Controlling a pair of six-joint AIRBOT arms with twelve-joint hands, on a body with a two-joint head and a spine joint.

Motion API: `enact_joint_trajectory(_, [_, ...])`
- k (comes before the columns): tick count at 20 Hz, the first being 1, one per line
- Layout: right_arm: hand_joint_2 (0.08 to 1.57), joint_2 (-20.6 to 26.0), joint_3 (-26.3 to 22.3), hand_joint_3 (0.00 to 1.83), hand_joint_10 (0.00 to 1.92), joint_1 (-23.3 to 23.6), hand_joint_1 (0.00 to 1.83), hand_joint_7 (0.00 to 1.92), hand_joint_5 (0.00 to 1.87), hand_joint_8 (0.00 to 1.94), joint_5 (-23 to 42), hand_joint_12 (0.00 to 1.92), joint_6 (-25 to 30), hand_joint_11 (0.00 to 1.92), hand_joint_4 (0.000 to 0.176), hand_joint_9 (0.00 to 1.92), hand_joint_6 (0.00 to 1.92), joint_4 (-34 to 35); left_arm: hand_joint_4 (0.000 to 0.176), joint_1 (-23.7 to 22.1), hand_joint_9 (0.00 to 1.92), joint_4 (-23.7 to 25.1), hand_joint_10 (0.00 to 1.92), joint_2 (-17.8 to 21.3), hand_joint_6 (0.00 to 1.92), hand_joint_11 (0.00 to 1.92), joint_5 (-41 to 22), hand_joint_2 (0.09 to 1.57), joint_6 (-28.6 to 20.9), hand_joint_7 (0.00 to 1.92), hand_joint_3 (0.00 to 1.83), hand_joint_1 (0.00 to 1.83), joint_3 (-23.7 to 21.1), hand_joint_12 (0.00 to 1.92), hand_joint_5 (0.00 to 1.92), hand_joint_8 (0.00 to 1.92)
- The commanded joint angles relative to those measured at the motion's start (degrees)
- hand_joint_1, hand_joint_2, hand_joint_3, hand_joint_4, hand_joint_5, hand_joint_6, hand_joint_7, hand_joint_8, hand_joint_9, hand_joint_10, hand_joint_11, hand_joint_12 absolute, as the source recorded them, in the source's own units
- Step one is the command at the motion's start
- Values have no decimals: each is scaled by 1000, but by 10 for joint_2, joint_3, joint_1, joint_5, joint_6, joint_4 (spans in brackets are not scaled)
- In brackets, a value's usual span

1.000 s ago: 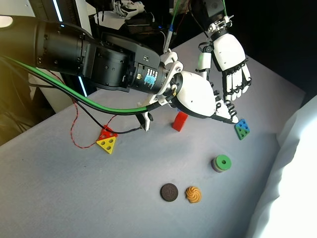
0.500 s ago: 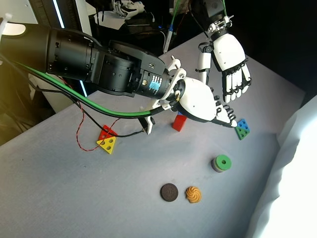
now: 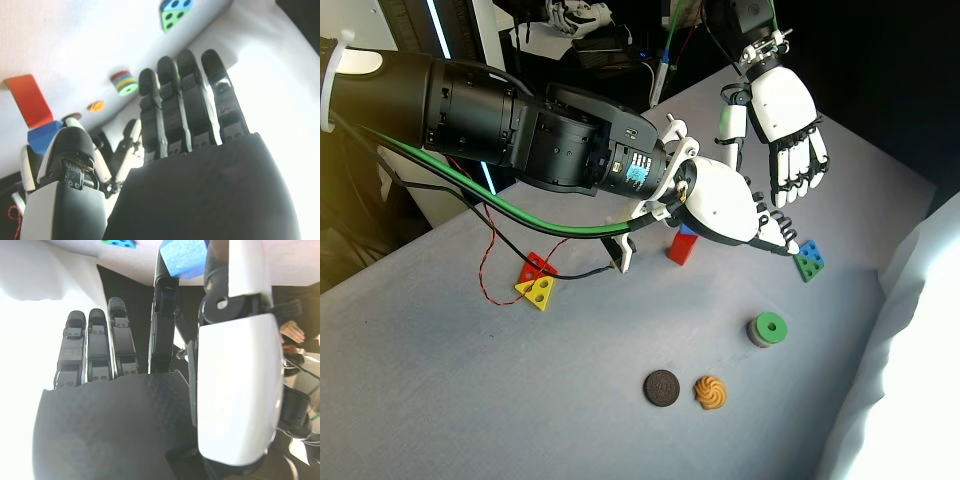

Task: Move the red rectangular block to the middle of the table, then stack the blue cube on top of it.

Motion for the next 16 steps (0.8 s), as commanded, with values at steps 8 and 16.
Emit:
enact_joint_trajectory(8, [1029, 3, 3, 2, 0, -10, 1071, 146, 1150, 0, 32, 0, -2, 0, 176, 0, 693, -17, 0, -6, 377, 21, 1, 8, 1, 0, -31, 1284, 6, 446, 1, 130, 1, 748, 462, 1])
enact_joint_trajectory(16, [825, 2, 12, 0, 0, -14, 856, 38, 880, 3, 32, 0, -3, 0, 135, 0, 26, -20, 0, -6, 374, 21, 1, 8, 2, 0, -31, 1281, 7, 448, 0, 142, 1, 737, 471, 2])
